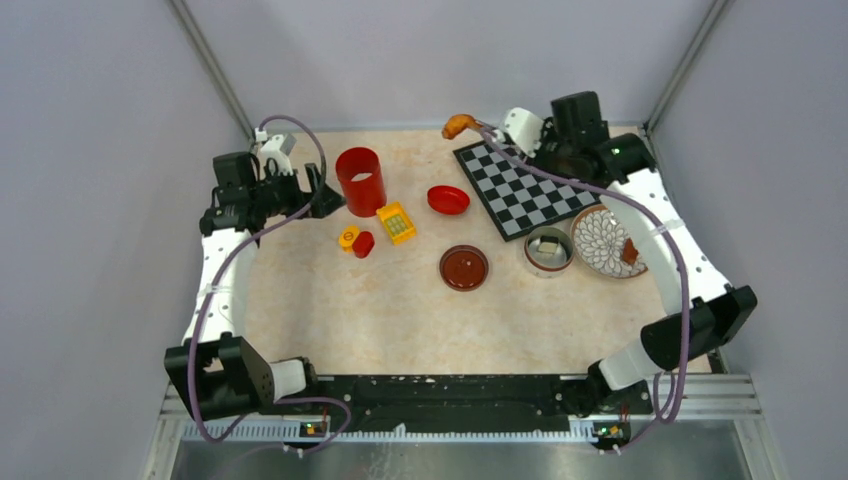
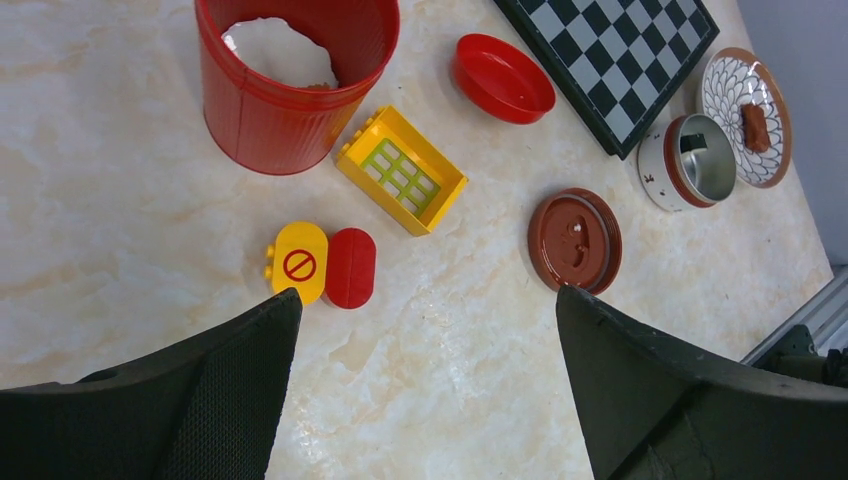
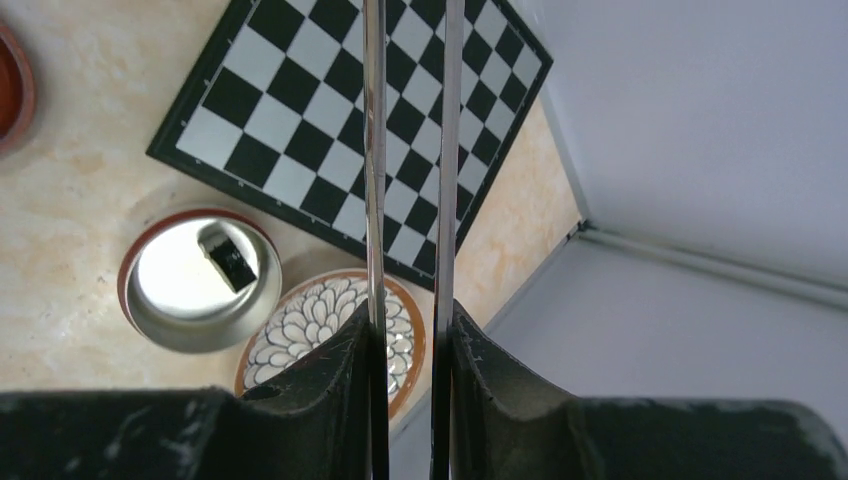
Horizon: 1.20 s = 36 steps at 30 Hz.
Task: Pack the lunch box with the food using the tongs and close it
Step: Place the fake food in the packing box.
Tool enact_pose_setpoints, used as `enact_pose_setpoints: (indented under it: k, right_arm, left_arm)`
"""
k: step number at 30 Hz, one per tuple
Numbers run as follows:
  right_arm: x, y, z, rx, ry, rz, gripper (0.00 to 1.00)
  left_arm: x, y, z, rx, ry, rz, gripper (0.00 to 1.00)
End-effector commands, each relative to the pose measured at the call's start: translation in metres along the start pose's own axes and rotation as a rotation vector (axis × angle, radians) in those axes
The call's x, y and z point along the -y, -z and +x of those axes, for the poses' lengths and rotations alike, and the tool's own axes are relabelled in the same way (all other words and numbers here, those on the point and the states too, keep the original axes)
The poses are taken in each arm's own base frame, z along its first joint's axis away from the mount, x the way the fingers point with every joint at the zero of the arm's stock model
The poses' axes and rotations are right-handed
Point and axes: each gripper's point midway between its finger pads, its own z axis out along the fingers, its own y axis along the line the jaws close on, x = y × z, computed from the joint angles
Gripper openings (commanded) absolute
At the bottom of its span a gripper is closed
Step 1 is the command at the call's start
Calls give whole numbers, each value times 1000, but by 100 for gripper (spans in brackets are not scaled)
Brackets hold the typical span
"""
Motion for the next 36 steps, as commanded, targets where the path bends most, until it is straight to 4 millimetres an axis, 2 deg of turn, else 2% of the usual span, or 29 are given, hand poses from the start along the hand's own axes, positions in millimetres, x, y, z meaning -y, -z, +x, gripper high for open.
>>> enact_pose_setpoints:
  k: [1,9,17,23,36]
  right_arm:
    - [23,8,-61,102,1,171,0]
    - [-4,-12,-143,205,71,241,0]
    - [-28,-33,-194,237,173,325,0]
    - [-50,-47,-210,226,293,370,0]
    - [-82,-77,-212,155,437,390,0]
  left_arm:
    - [-1,9,-17,65,6,7,99]
    - [-7,13,-18,78,51,17,99]
    - [-18,18,-18,94,105,12,99]
    - [-22,23,-19,105,127,17,99]
    - [-22,26,-19,114,143,35,99]
